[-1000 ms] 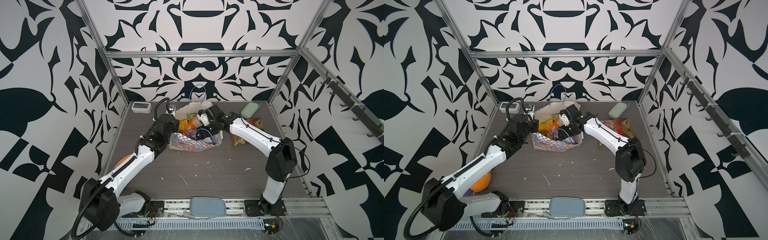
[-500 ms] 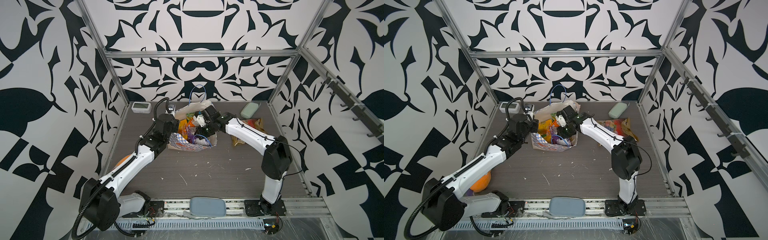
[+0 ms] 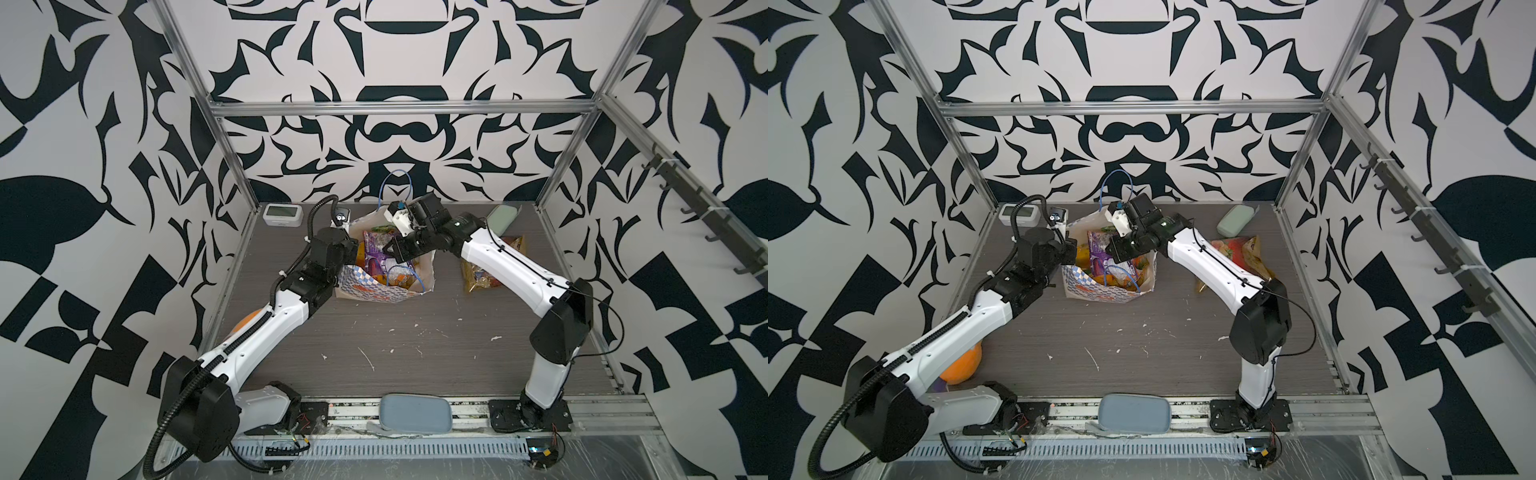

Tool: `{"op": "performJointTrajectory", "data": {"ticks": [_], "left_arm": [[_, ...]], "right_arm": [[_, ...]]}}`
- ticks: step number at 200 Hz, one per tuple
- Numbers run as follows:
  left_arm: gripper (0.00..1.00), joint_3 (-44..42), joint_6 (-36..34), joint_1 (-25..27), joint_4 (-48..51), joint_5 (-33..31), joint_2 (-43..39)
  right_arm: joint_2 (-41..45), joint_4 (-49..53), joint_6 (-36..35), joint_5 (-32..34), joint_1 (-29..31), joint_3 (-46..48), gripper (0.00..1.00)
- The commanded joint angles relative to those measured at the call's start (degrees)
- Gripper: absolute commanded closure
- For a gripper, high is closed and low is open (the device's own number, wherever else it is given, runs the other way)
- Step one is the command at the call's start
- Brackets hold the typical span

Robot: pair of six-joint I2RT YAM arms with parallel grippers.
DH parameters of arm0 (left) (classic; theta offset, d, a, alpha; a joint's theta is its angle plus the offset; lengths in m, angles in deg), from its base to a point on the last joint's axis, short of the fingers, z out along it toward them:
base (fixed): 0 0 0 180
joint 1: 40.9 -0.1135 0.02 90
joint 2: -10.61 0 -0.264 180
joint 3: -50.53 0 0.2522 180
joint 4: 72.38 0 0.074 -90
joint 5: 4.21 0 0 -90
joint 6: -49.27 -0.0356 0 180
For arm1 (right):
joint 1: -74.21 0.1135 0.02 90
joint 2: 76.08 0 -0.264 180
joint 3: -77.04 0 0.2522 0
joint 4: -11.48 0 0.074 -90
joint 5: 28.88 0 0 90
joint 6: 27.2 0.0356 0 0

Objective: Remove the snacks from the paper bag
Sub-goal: 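Lift the purple packet up out of the bag with the right gripper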

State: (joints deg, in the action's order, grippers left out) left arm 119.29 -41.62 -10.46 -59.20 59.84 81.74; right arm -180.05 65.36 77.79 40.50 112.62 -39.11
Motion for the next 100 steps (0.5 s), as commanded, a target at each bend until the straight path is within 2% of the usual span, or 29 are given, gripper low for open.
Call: {"op": "performJointTrajectory", "data": {"ticks": [1, 68, 100], "left_arm": [[1.00, 0.7, 0.8, 0.0, -7.5, -0.8, -1.7], [1.00, 1.7, 0.0, 0.0, -7.9, -1.0, -0.7], [1.00, 1.6, 0.0, 0.0, -7.8, -1.1, -0.9]], "right_arm": [[3.8, -1.0, -0.2, -3.0, -0.9, -2.9, 1.00], [7.4, 0.8, -0.5, -9.8, -4.7, -4.8, 1.00], [9.5, 1.8, -1.3, -11.0, -6.5, -6.1, 1.00]]}}
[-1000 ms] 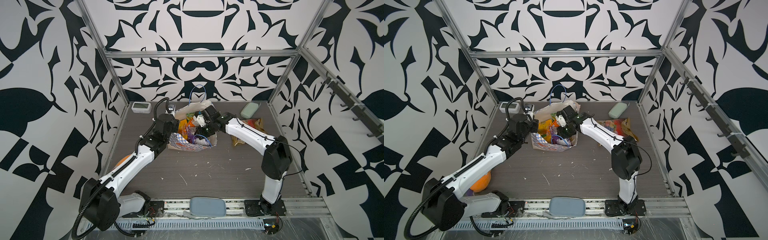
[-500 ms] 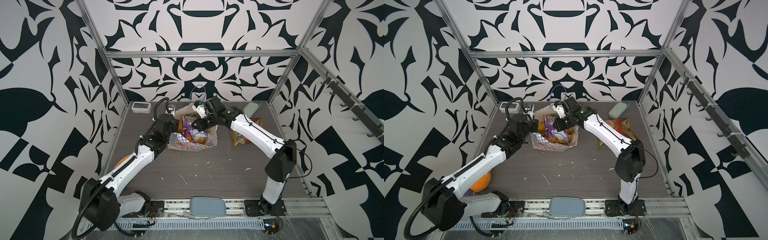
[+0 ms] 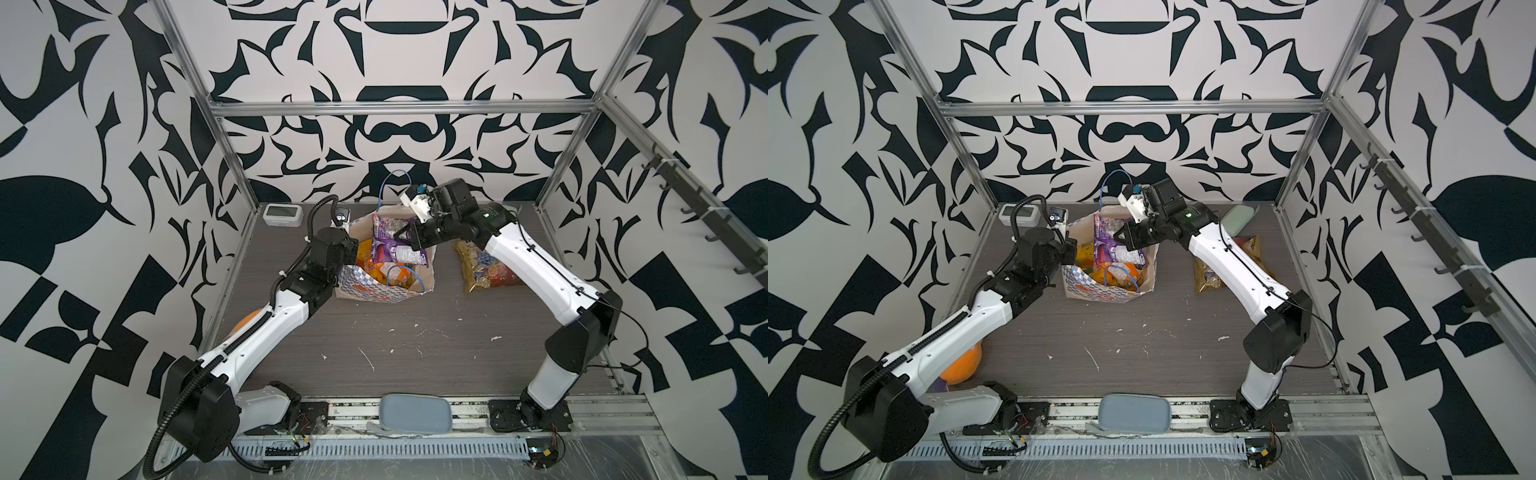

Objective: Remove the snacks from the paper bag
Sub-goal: 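Lift the purple packet up out of the bag with the right gripper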

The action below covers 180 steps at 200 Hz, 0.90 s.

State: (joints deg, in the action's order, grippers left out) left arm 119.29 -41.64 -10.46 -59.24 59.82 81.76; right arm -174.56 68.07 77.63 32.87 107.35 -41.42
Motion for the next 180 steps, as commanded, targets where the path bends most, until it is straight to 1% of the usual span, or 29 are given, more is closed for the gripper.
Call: {"op": "performJointTrajectory", "data": {"ticks": [1, 66, 103, 128, 140, 151, 168, 180], "left_arm": [[1.00, 1.6, 0.1, 0.0, -7.8, -1.1, -0.9], [1.00, 1.6, -0.1, 0.0, -7.5, -1.5, -0.5], [1.00, 2.1, -0.4, 0.0, -7.6, -1.8, 0.5], [1.00, 2.4, -0.5, 0.0, -7.8, -2.0, 0.7], [1.00, 2.4, -0.5, 0.0, -7.8, -2.1, 0.7], [1.00, 2.3, -0.2, 0.0, -7.8, -3.8, 0.4], [1.00, 1.6, 0.3, 0.0, -8.4, -7.0, -0.2], [1.00, 0.9, 0.0, -0.1, -8.9, -7.1, -0.6]], "right_arm": [[4.1, -0.8, -1.2, -3.4, -1.4, -3.8, 1.00], [8.4, 0.7, -0.8, -4.9, -6.4, -4.6, 1.00], [11.1, 0.8, 0.2, -6.6, -8.1, -5.0, 1.00], [13.5, 3.5, -1.6, -7.4, -10.3, -4.8, 1.00], [15.3, 4.5, -2.0, -7.3, -12.5, -3.3, 1.00], [17.3, 4.6, -1.5, -7.1, -15.3, -1.0, 1.00], [21.0, 3.9, -0.4, -4.6, -19.2, 3.9, 1.00], [23.1, 3.3, -0.1, -4.6, -21.9, 7.1, 1.00]]}}
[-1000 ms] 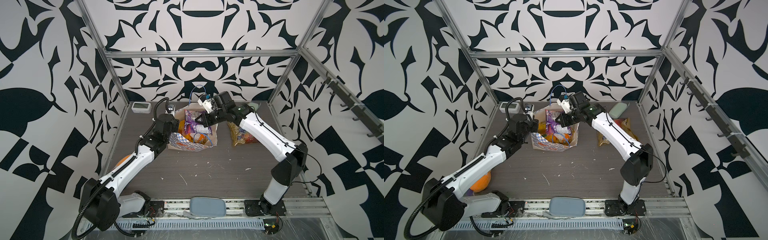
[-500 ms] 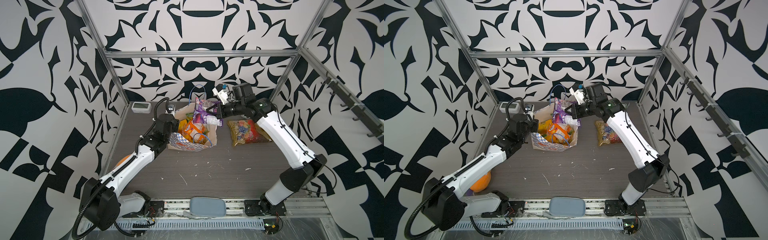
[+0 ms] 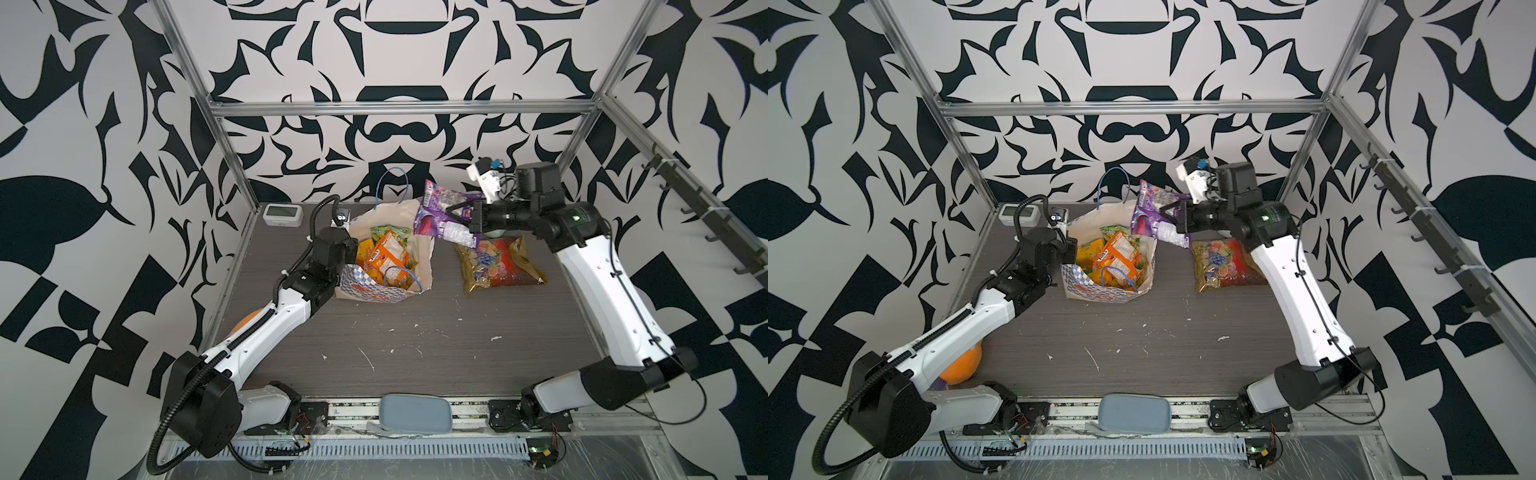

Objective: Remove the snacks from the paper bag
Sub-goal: 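Lift the purple packet up out of the bag with the right gripper, then carry the purple packet beside the red packet and lower it to the table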

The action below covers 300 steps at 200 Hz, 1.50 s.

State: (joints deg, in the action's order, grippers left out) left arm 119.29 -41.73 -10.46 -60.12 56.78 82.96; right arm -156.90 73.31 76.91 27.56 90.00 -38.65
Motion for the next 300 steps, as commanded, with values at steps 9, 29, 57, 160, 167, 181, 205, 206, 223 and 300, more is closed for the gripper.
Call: {"op": "performJointTrajectory", "data": {"ticks": [9, 29, 57, 160, 167, 181, 205, 206, 223, 300], "left_arm": [[1.00, 1.0, -0.2, -0.1, -7.8, -3.7, -1.7], [1.00, 2.4, 1.3, -0.9, -5.8, -1.9, -1.2], [1.00, 2.7, 1.4, -0.9, -6.0, -0.6, -1.3], [1.00, 2.2, 1.3, -0.9, -9.0, 2.3, 0.2], [1.00, 2.3, 1.3, -0.9, -8.8, 2.3, 0.2], [1.00, 2.2, 1.0, -0.9, -8.5, 2.2, 0.2], [1.00, 1.5, 1.0, -1.4, -7.3, 0.0, -0.8], [1.00, 1.5, 1.0, -1.5, -7.1, 0.0, -0.9], [1.00, 2.2, 3.2, -3.2, -3.5, 0.3, -1.8], [1.00, 2.2, 4.2, -3.7, -0.8, 2.3, -3.7]], "right_arm": [[6.3, -1.8, 1.4, 1.5, -6.7, 6.2, 1.00], [8.5, -2.3, 4.9, 7.2, -12.3, 12.5, 1.00], [11.9, -2.8, 6.8, 8.5, -19.3, 23.4, 1.00], [1.3, 14.4, -5.6, 18.3, -13.3, 33.6, 1.00], [0.1, 13.5, -5.6, 17.6, -13.2, 33.4, 1.00], [-1.8, 11.2, -5.6, 11.4, -13.2, 32.5, 1.00], [-3.8, 7.2, -4.2, 6.2, -11.0, 28.9, 1.00], [-3.9, 7.2, -4.2, 6.4, -10.9, 28.6, 1.00], [-6.8, 7.8, -4.3, 7.0, -10.3, 23.8, 1.00], [-14.2, 4.9, -5.1, 6.9, -10.0, 13.7, 1.00]]}}
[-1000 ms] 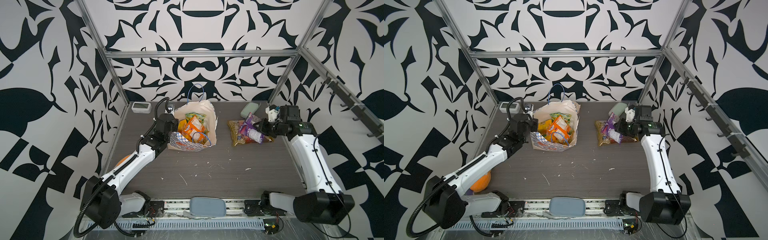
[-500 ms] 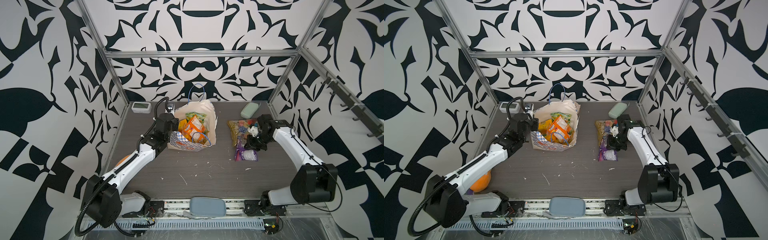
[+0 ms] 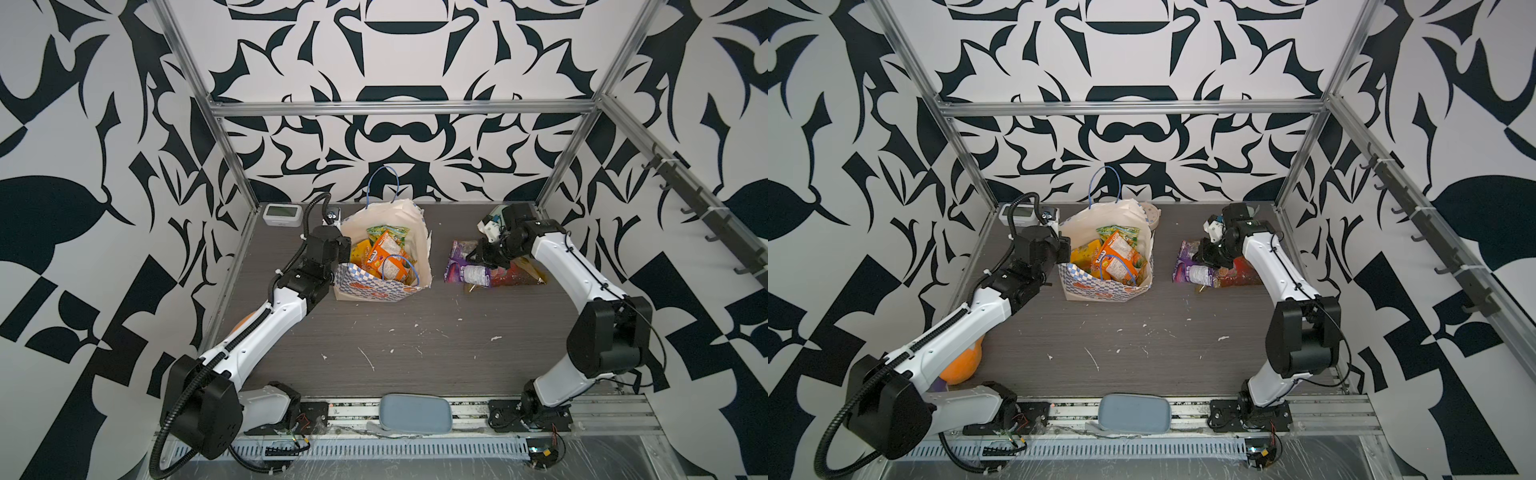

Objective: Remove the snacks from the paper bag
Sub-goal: 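Carry the purple packet beside the red packet and lower it to the table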

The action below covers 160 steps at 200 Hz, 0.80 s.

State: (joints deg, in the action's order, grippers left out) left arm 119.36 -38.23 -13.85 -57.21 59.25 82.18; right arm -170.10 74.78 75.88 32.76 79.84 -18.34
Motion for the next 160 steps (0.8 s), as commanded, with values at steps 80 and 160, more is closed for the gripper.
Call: {"op": "performJointTrajectory", "data": {"ticks": [80, 160], "left_arm": [[1.00, 6.6, -2.1, -0.3, -4.3, 1.7, 3.3], [1.00, 5.8, -1.1, -0.4, -4.3, 2.5, 2.3]], "right_arm": [[-2.6, 22.5, -15.5, 21.1, -4.0, -3.7, 1.00], [-15.6, 25.4, -16.7, 28.6, -9.2, -7.4, 1.00]]}}
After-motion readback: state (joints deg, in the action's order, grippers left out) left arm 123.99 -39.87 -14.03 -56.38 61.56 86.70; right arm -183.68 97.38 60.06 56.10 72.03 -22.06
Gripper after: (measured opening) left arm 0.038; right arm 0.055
